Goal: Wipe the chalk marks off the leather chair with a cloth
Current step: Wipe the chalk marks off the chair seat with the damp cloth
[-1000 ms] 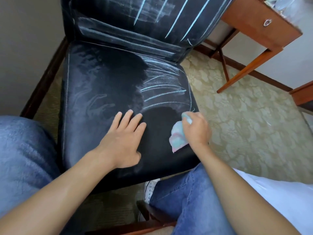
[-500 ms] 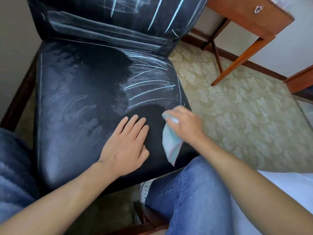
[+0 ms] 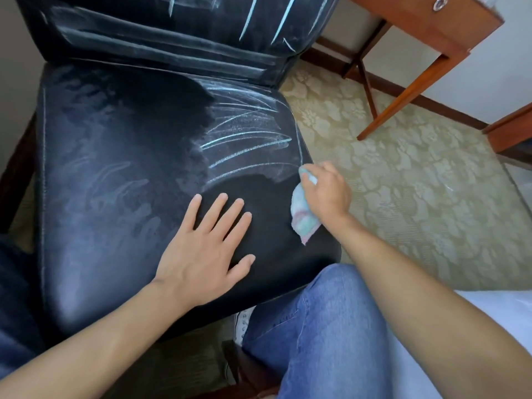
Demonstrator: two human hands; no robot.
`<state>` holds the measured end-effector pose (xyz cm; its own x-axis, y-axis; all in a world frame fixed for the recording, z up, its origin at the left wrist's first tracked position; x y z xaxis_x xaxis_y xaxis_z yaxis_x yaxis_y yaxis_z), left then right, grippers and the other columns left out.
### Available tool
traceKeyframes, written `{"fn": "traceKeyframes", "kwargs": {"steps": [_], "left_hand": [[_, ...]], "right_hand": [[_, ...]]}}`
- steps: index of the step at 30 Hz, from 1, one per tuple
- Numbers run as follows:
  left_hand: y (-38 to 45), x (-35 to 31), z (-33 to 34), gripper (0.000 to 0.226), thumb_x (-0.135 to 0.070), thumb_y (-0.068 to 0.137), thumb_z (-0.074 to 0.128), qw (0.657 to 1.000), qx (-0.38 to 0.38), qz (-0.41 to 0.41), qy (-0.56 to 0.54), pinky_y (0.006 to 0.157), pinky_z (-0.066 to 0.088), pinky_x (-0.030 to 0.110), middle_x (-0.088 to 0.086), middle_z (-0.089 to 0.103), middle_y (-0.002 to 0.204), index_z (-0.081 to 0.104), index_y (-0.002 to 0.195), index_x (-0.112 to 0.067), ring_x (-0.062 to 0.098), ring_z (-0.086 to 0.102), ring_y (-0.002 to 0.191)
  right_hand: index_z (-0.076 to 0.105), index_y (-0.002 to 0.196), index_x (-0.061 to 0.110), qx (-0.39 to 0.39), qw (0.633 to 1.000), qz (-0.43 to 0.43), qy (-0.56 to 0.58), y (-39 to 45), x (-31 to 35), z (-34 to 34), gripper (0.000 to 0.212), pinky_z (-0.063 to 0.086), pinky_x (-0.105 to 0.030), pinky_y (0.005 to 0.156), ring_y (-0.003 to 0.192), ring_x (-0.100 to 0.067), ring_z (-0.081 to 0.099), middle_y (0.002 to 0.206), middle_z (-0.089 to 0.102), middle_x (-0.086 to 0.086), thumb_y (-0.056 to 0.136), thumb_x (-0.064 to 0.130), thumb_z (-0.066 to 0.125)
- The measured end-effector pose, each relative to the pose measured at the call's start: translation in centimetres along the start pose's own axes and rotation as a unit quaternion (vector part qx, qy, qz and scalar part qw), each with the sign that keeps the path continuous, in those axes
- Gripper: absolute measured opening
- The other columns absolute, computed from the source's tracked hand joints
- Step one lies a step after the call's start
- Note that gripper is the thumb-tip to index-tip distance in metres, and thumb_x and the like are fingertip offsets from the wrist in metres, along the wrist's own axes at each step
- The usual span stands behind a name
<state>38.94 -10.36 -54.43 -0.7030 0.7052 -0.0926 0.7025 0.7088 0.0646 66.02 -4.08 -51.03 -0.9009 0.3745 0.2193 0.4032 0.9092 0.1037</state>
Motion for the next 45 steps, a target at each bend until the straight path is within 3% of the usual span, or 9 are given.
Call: {"fn": "traceKeyframes", "kwargs": {"steps": [4, 8, 13, 18, 23, 27, 32, 36, 45], "left_hand": [[0.1, -0.1, 0.2, 0.076, -0.067, 0.103, 0.031, 1.000, -0.003, 0.001, 0.005, 0.123, 0.017, 0.066, 0.010, 0.030, 0.169, 0.039, 0.160, -0.017, 0.037, 0.022, 0.158], [0.2, -0.1, 0.2, 0.075, -0.066, 0.103, 0.031, 1.000, -0.009, 0.004, 0.002, 0.123, 0.018, 0.067, 0.010, 0.031, 0.169, 0.039, 0.160, -0.019, 0.038, 0.023, 0.158], [0.3, -0.1, 0.4, 0.074, -0.065, 0.102, 0.032, 1.000, -0.005, 0.005, -0.003, 0.123, 0.019, 0.067, 0.010, 0.032, 0.168, 0.041, 0.159, -0.019, 0.038, 0.025, 0.157], [0.3, 0.0, 0.2, 0.074, -0.065, 0.102, 0.032, 1.000, -0.006, 0.006, -0.003, 0.122, 0.020, 0.067, 0.010, 0.033, 0.168, 0.041, 0.159, -0.019, 0.037, 0.025, 0.157], [0.4, 0.0, 0.4, 0.073, -0.065, 0.102, 0.034, 1.000, -0.008, 0.004, -0.011, 0.122, 0.020, 0.067, 0.009, 0.034, 0.168, 0.043, 0.158, -0.019, 0.037, 0.027, 0.157], [0.2, 0.0, 0.4, 0.073, -0.064, 0.102, 0.034, 1.000, -0.017, 0.008, -0.016, 0.122, 0.021, 0.067, 0.009, 0.035, 0.167, 0.044, 0.158, -0.019, 0.038, 0.028, 0.156], [0.3, -0.1, 0.5, 0.073, -0.064, 0.101, 0.036, 1.000, -0.014, 0.004, -0.014, 0.123, 0.019, 0.067, 0.010, 0.034, 0.168, 0.043, 0.158, -0.019, 0.038, 0.026, 0.157], [0.4, -0.2, 0.4, 0.073, -0.064, 0.101, 0.038, 1.000, -0.018, 0.005, -0.019, 0.123, 0.019, 0.067, 0.009, 0.035, 0.167, 0.045, 0.158, -0.019, 0.038, 0.027, 0.156], [0.5, -0.2, 0.5, 0.074, -0.064, 0.101, 0.037, 1.000, -0.008, 0.003, -0.018, 0.123, 0.018, 0.067, 0.010, 0.034, 0.168, 0.044, 0.158, -0.018, 0.039, 0.026, 0.157]], "right_hand": [[0.073, 0.109, 0.042, 0.081, 0.985, -0.149, 0.029, -0.4, 0.6, -0.3, 0.020, 0.046, -0.033, 0.082, 0.102, -0.013, 0.059, 0.113, 0.065, 0.014, 0.096, 0.041, 0.058], [0.073, 0.111, 0.038, 0.021, 0.999, 0.040, 0.006, 2.8, -1.3, -0.4, 0.024, 0.040, -0.032, 0.075, 0.104, -0.027, 0.060, 0.113, 0.062, 0.003, 0.099, 0.038, 0.052], [0.073, 0.108, 0.043, 0.079, 0.977, -0.192, 0.043, -1.5, 2.8, 0.5, 0.019, 0.047, -0.031, 0.081, 0.100, -0.012, 0.060, 0.113, 0.064, 0.014, 0.096, 0.040, 0.059], [0.073, 0.105, 0.037, 0.007, 0.999, -0.015, 0.040, 2.3, 0.6, 0.2, 0.020, 0.045, -0.033, 0.077, 0.100, -0.025, 0.061, 0.112, 0.062, 0.008, 0.097, 0.036, 0.054], [0.073, 0.112, 0.040, 0.111, 0.962, -0.243, 0.059, 0.0, 3.2, 0.5, 0.022, 0.049, -0.032, 0.086, 0.104, -0.012, 0.060, 0.114, 0.063, 0.013, 0.096, 0.041, 0.058], [0.073, 0.108, 0.035, 0.038, 0.998, -0.027, 0.043, 4.5, 0.1, -0.1, 0.020, 0.049, -0.037, 0.085, 0.105, -0.021, 0.059, 0.113, 0.059, 0.007, 0.098, 0.034, 0.056], [0.078, 0.111, 0.028, 0.169, 0.957, -0.215, 0.093, 2.7, 2.9, 0.5, 0.022, 0.045, -0.030, 0.096, 0.108, -0.012, 0.060, 0.117, 0.065, 0.008, 0.091, 0.021, 0.072], [0.073, 0.115, 0.032, 0.055, 0.997, -0.019, 0.051, 5.5, 0.2, -0.1, 0.023, 0.044, -0.034, 0.091, 0.114, -0.022, 0.056, 0.122, 0.060, 0.005, 0.097, 0.023, 0.061], [0.074, 0.109, 0.034, 0.039, 0.996, -0.028, 0.075, 4.7, 2.0, 0.1, 0.023, 0.046, -0.037, 0.095, 0.113, -0.021, 0.057, 0.119, 0.063, 0.010, 0.094, 0.020, 0.064]]}}
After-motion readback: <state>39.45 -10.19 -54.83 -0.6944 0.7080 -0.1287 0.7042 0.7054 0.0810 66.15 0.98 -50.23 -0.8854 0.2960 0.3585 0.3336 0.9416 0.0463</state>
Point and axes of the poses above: each hand's wrist, its own y-axis towards the middle knuckle, its own z-axis out of the palm, x = y × z, the point moved 5 cm from there along y, towards the middle knuckle
